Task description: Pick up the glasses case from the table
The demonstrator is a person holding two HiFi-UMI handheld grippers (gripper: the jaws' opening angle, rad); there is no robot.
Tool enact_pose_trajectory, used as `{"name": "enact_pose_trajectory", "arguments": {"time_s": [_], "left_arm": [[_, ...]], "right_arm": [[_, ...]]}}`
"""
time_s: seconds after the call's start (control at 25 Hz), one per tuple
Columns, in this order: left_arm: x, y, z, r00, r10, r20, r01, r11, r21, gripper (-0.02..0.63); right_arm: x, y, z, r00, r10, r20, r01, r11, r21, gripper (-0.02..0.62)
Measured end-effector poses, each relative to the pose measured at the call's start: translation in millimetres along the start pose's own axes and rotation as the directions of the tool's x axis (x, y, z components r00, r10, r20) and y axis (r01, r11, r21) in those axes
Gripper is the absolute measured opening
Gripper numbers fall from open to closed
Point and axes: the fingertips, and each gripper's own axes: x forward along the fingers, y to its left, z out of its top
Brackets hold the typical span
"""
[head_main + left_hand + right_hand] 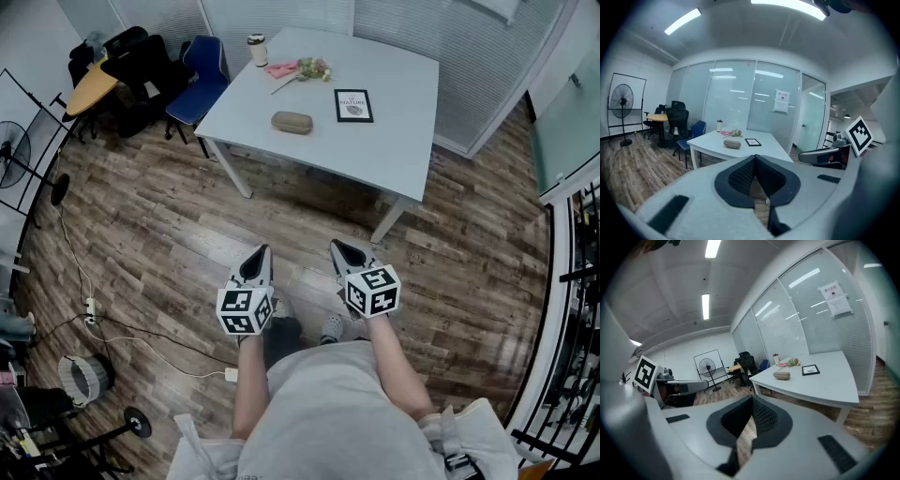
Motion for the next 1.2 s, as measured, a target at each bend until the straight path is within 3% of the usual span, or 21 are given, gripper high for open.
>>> {"name": "enact_pose_trajectory", "arguments": {"time_s": [0.24,0.6,0.68,0.96,1.2], "left_arm": [[5.1,-0.5,0.5,1.0,-0.018,0.018,0.018,0.999,-0.026,0.009],[9.8,18.4,-10.3,0.999,-0.014,-0.033,0.014,1.0,-0.006,0.021],[14.4,25.9,-9.1,0.999,-0.033,-0.041,0.032,0.999,-0.016,0.086],[26.2,42.0,4.0,0.991,-0.131,-0.013,0.13,0.989,-0.065,0.195],[36.1,68.6,17.9,0.983,-0.181,0.021,0.182,0.979,-0.093,0.218]], "right_arm": [[3.6,2.4,-3.1,1.0,0.009,-0.01,-0.009,0.999,-0.031,-0.005],[20.1,-0.5,-3.4,1.0,-0.028,-0.015,0.027,0.999,-0.047,0.003],[28.2,-0.8,-1.2,0.999,-0.027,-0.021,0.026,0.999,-0.038,0.051],[50.2,8.1,3.4,0.999,-0.001,-0.054,0.0,1.0,-0.019,0.209],[71.6,15.1,10.5,0.998,0.003,-0.07,-0.004,1.0,-0.019,0.246]]}}
